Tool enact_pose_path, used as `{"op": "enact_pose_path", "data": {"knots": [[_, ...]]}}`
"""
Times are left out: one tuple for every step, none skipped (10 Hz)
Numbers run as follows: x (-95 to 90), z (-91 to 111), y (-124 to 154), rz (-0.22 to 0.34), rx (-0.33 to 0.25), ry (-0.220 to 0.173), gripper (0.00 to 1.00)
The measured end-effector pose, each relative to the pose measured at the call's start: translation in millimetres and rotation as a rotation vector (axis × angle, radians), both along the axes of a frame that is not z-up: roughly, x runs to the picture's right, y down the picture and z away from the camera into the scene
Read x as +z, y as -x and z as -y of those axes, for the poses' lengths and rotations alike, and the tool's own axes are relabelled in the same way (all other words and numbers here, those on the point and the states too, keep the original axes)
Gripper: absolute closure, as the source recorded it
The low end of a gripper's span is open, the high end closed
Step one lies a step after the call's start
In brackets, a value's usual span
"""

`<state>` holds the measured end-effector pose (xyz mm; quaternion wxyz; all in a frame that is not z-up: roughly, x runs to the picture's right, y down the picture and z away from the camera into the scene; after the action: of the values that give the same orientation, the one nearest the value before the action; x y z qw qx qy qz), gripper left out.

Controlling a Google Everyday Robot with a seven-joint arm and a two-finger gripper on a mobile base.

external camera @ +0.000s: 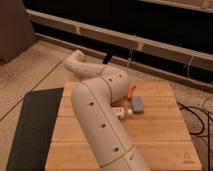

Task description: Push the eraser across the table

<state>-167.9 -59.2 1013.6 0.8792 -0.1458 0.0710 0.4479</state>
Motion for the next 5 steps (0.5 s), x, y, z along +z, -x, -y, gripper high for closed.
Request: {"op": "enact_pose_path", "data": {"knots": [[-9.8, -6.2, 5.9, 0.008, 0.005, 0.002, 1.0], [-25.8, -19.8, 10.2, 0.008, 0.011, 0.008, 1.0], [-41.5, -34.6, 8.9, -0.006, 0.02, 0.013, 1.0], [-60.8, -57.6, -1.8, -0.044, 0.043, 0.021, 1.0], [-73.6, -78.0, -15.0, -0.085, 0.069, 0.032, 1.0]]}}
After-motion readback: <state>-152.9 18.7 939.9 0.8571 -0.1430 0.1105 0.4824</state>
